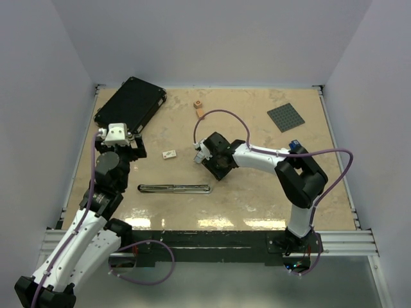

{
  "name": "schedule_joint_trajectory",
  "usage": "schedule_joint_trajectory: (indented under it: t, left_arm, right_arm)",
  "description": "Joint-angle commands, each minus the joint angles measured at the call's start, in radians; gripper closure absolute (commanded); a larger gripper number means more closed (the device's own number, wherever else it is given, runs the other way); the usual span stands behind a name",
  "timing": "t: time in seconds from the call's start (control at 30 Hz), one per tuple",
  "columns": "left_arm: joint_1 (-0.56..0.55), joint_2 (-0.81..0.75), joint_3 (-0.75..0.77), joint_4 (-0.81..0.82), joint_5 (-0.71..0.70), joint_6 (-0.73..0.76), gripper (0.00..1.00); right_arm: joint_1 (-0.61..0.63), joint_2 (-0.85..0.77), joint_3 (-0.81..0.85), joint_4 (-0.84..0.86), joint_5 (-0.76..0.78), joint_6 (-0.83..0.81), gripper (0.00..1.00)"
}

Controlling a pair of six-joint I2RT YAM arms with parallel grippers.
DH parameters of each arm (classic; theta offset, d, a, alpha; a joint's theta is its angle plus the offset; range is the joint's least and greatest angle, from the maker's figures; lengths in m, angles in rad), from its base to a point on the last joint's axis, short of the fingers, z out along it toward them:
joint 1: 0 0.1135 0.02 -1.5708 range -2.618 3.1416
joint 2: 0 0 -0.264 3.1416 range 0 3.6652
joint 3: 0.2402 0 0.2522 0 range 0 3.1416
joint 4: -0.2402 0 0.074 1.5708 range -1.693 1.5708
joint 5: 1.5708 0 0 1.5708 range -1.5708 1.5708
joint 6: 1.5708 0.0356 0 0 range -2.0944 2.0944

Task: Load the staples into the stapler

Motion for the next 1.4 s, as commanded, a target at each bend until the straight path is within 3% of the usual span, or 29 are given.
schedule_joint_trajectory:
  t: [0.0, 0.6, 0.73, 1.17, 1.37]
  left_arm:
    - [0.009, 0.005, 0.043, 0.011, 0.014, -0.009, 0.04]
    - [0.009, 0.006, 0.045, 0.011, 0.021, -0.009, 0.04]
    - [0.009, 0.008, 0.043, 0.01, 0.021, -0.009, 0.04]
    - [0.009, 0.008, 0.043, 0.01, 0.025, -0.004, 0.04]
    - [0.009, 0.006, 0.043, 0.013, 0.034, -0.003, 0.04]
  right_arm:
    - [0.001, 0.012, 0.061, -0.049, 0.022, 0.012, 0.58]
    - [0.001, 0.09, 0.126, -0.111, -0.002, 0.018, 0.69]
    - [0.003, 0.093, 0.13, -0.117, 0.006, 0.018, 0.77]
    - [0.027, -0.069, 0.132, -0.07, -0.034, -0.063, 0.84]
    - [0.084, -0.132, 0.13, -0.033, -0.15, -0.169, 0.83]
